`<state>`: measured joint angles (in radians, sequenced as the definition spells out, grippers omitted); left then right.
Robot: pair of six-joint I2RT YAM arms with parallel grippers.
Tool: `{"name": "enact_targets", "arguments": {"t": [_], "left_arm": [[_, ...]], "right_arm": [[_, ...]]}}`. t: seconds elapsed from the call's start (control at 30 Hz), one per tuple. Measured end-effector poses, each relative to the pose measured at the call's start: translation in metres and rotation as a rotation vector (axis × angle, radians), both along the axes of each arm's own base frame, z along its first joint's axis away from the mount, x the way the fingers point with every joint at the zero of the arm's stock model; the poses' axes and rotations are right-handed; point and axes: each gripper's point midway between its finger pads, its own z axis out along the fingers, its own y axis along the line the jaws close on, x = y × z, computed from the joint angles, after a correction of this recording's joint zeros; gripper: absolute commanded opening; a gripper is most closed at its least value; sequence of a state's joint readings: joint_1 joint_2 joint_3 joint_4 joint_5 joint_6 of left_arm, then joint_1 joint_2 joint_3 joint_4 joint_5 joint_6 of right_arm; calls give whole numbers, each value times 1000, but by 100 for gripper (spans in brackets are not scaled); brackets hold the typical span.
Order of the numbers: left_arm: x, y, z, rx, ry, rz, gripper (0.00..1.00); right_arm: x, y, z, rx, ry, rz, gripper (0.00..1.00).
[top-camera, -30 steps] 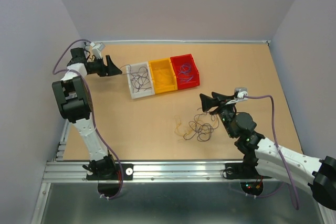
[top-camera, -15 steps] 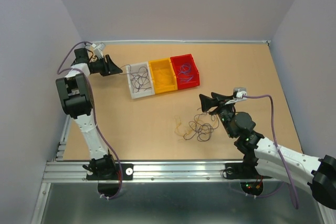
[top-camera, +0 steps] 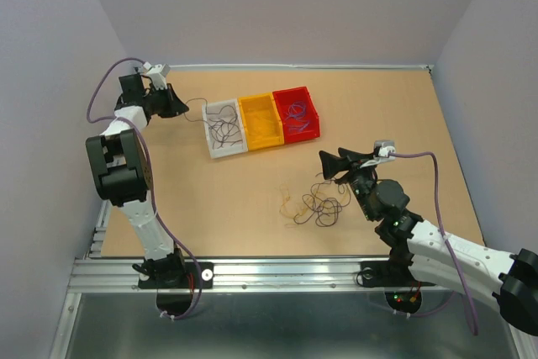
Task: Untangle the cables
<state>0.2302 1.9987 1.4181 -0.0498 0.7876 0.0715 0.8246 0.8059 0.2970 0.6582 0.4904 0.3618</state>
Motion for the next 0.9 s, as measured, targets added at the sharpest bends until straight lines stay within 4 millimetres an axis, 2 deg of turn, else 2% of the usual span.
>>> {"name": "enact_targets", "arguments": {"t": [0.13,0.17,0.23,0.3,0.37,0.43,0.47,0.5,0.57,0.67,0.8,0.83,0.9], "left_arm": [[2,11,50,118,-151,74,0],[3,11,66,163,-201,90,0],[6,7,86,233,-272,114,0],[6,-14,101,301,-341,108,0],[3,-37,102,358,-371,90,0],[0,-59,93,417,-369,69,0],[-2,-71,83,448,-350,52,0],[-3,-75,79,469,-346,49,0],[-4,-92,56,531,-302,27,0],[-5,-110,10,610,-205,-10,0],[-20,-118,-69,749,-51,-63,0],[-14,-120,-67,769,-73,-44,0],[-16,-123,-67,783,-80,-45,1]], "right_arm": [[0,0,0,0,0,0,70],[0,0,0,0,0,0,70],[0,0,0,0,0,0,70],[0,0,0,1,-1,0,70],[0,0,0,1,-1,0,70],[0,0,0,1,-1,0,70],[0,0,1,2,-2,0,70],[0,0,1,2,-2,0,70],[-1,-1,2,5,-5,0,70],[-1,-1,3,8,-8,0,70],[-2,-2,6,14,-13,1,70],[-2,-2,7,18,-17,0,70],[-3,-3,10,25,-23,0,70]]}}
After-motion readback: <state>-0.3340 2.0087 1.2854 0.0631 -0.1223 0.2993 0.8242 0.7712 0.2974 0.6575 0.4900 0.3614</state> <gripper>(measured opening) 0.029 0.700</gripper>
